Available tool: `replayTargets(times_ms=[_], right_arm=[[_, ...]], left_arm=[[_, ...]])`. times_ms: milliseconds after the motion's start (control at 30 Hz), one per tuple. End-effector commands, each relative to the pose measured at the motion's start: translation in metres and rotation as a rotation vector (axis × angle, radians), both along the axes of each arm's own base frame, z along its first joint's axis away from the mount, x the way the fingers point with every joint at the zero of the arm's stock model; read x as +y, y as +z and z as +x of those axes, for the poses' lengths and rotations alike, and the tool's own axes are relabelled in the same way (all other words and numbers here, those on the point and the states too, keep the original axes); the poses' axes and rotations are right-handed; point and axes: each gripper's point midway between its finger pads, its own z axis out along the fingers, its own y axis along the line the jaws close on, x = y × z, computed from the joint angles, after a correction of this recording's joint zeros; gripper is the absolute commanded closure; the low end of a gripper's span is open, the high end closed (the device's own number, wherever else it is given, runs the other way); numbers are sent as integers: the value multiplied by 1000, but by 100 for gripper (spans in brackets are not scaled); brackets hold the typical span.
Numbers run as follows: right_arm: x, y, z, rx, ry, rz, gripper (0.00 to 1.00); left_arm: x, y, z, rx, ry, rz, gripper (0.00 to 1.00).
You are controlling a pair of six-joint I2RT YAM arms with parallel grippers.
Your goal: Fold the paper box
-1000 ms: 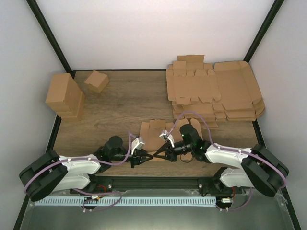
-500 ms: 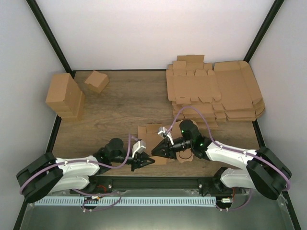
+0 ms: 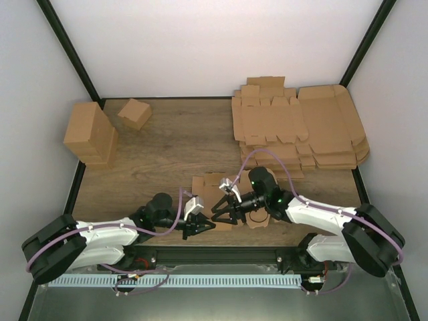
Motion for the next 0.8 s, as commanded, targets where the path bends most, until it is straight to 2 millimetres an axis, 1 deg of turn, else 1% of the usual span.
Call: replayTargets(times_ms=[0,200,333,467,533,767], right_arm=[[3,-4,2,8,14,-13,55],[7,-7,3,5,25,-28,70],[6,-6,2,-3,23,-24,77],[7,-2,4,-17,13,-15,93],[6,3,6,-31,-1,-8,98],[7,22,10,-61,-24,26,99]], left_arm=[[-5,17,0,-55,-24,-50,96],[-5,16,-1,-51,-26,-47,96],[-5,15,-1,-50,-25,-45,96],[-5,14,-2,-43,-31,-43,96],[-6,13,-2,-39,-36,-42,96],[-9,1,-7,-13,-67,-5,96]])
